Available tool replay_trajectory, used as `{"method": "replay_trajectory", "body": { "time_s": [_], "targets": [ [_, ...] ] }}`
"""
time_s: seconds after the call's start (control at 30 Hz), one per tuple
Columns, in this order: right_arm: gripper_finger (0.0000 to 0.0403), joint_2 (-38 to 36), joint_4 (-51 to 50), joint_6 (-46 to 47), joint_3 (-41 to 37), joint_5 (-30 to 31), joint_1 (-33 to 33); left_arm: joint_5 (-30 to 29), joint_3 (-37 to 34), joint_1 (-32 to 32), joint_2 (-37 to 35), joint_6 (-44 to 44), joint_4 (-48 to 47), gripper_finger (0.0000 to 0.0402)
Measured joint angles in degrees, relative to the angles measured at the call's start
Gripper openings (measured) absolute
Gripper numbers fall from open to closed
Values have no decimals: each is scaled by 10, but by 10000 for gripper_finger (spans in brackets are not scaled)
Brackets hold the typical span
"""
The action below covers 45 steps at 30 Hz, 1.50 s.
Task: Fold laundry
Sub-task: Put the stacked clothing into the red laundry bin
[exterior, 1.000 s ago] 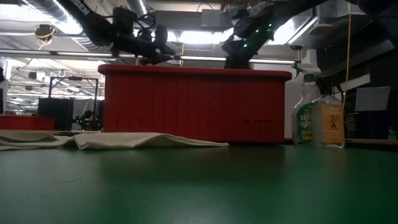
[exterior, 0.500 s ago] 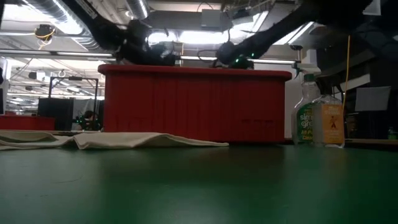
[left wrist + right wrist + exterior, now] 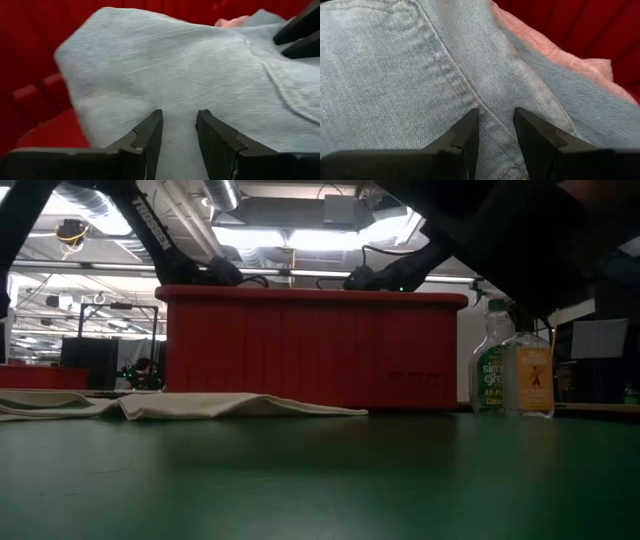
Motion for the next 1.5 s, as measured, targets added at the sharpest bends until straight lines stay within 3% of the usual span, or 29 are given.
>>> {"method": "replay_trajectory", "body": {
  "time_s": [0.27, 0.47, 0.63, 0.8, 1.07, 1.3, 1.5],
  "targets": [
    [127, 1, 9, 9, 10, -4, -2, -17, -3, -5, -17, 11, -2, 119],
    [127, 3, -88, 8, 97, -34, -4, -8, -5, -14, -101, 9, -5, 119],
    [127, 3, -189, 8, 200, -42, -2, 48, -5, -20, -154, -20, -4, 119],
    [127, 2, -221, 9, 253, -100, 12, 144, -5, -28, -162, -51, -10, 119],
    [127, 3, -218, -10, 212, -117, 57, 170, -4, -80, -131, -27, -28, 119],
    [127, 4, -192, -38, 121, -24, 78, 100, -4, -97, -61, 0, -48, 119],
    [127, 3, -116, -37, 40, -12, 73, 106, -2, -83, -5, -1, -41, 119]
  ]
}}
